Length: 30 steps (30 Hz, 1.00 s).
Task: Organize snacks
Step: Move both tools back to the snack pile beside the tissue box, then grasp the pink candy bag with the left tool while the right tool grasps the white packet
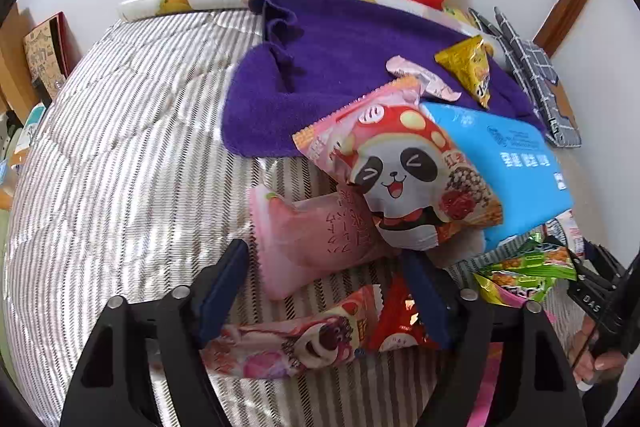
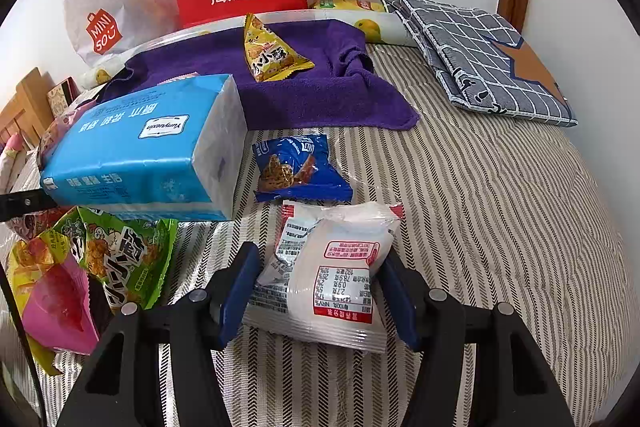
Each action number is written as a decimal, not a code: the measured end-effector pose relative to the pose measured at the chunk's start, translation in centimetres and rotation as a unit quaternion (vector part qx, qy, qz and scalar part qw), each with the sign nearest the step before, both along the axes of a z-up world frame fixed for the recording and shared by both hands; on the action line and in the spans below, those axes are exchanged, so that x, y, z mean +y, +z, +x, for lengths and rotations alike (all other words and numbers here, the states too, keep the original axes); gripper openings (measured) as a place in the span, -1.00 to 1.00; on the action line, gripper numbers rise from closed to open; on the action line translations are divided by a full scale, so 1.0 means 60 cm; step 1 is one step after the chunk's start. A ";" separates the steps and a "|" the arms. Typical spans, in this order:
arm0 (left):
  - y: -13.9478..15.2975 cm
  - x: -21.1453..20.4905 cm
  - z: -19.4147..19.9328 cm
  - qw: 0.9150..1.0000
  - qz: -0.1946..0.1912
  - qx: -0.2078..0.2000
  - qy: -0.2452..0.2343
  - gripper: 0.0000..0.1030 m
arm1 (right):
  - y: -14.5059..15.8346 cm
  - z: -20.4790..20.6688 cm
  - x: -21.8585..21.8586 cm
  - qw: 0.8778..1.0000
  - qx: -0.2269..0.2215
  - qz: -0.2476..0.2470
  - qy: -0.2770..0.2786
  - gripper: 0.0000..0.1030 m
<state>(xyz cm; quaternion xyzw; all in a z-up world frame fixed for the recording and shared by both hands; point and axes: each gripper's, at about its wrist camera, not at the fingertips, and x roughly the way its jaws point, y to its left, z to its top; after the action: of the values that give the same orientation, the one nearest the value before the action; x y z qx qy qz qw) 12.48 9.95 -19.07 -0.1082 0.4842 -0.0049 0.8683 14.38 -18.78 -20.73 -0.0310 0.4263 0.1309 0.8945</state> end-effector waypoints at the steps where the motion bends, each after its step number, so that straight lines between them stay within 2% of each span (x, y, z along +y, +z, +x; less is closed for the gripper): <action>1: 0.000 -0.005 0.001 1.000 0.008 -0.006 -0.001 0.61 | 0.000 0.000 0.000 1.000 0.000 0.000 0.000 0.17; 7: -0.005 -0.019 0.010 0.999 0.034 -0.016 0.002 0.61 | -0.001 0.001 0.000 1.000 0.001 0.002 0.004 0.23; 10: -0.004 -0.018 0.006 0.999 0.045 -0.021 0.002 0.29 | -0.001 0.001 0.001 1.000 0.001 0.003 0.005 0.24; 13: 0.000 -0.006 -0.006 0.999 0.026 -0.024 -0.004 -0.01 | -0.001 0.001 0.001 1.000 0.001 0.002 0.005 0.24; 14: 0.001 -0.002 -0.010 0.999 0.020 -0.025 -0.005 -0.22 | -0.001 0.001 0.001 1.000 0.002 0.002 0.005 0.24; 17: 0.001 0.012 -0.024 1.000 -0.005 -0.021 -0.008 -0.49 | 0.000 0.001 0.001 1.000 0.001 0.003 0.005 0.24; 20: 0.003 0.019 -0.035 1.000 -0.013 -0.023 -0.007 -0.64 | 0.000 0.001 0.002 1.000 0.001 0.001 0.005 0.23; 30: 0.021 0.030 -0.061 0.999 0.003 -0.037 -0.005 -0.71 | 0.001 0.001 0.002 1.000 -0.001 -0.002 0.003 0.20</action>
<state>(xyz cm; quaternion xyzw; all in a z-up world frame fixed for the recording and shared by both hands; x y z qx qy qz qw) 8.83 11.73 -17.84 -0.1026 0.4522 -0.0113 0.8859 14.42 -18.69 -20.66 -0.0347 0.4257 0.1328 0.8944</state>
